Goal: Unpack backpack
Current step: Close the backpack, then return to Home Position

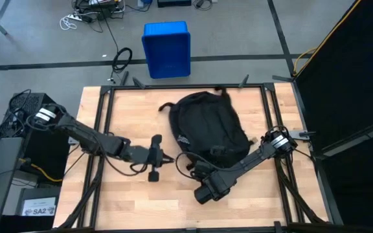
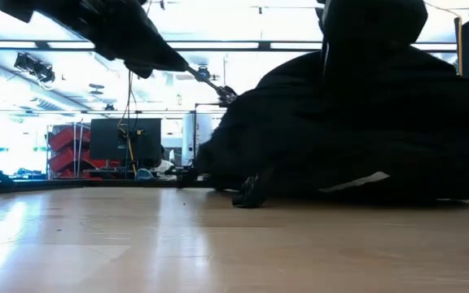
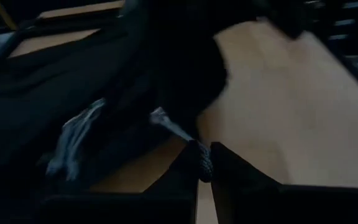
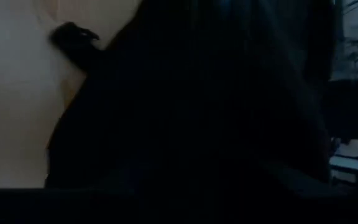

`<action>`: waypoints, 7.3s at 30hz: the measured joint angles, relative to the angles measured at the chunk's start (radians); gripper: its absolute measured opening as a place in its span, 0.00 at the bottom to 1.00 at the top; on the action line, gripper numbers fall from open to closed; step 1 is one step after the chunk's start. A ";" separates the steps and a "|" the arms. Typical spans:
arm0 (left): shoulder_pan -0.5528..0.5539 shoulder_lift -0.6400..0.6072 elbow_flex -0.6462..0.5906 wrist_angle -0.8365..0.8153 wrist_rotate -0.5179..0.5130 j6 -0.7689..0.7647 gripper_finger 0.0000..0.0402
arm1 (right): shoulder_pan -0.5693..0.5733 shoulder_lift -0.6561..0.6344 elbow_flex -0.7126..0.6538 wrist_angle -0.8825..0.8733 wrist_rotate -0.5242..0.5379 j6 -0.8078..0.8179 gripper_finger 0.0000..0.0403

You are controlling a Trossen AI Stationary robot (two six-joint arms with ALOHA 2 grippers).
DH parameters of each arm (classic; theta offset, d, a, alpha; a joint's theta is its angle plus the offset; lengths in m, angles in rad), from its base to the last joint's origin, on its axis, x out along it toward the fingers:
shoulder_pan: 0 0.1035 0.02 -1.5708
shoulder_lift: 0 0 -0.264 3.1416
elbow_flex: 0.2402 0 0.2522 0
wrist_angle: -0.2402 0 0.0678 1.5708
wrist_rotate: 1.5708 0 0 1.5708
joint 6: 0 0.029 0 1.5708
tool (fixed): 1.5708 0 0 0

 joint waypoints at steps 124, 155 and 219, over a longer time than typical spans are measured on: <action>0.291 0.144 0.150 -0.413 -0.070 -0.025 0.00 | -0.050 -0.459 -1.000 1.269 0.074 -0.369 0.00; 0.244 0.051 0.265 -0.188 0.256 0.109 0.50 | -0.052 -0.680 -1.003 1.926 -0.254 -0.861 0.80; 0.419 -1.281 -0.667 -0.086 0.143 -0.054 0.00 | -0.436 -2.012 -1.881 1.742 -0.246 -0.835 0.00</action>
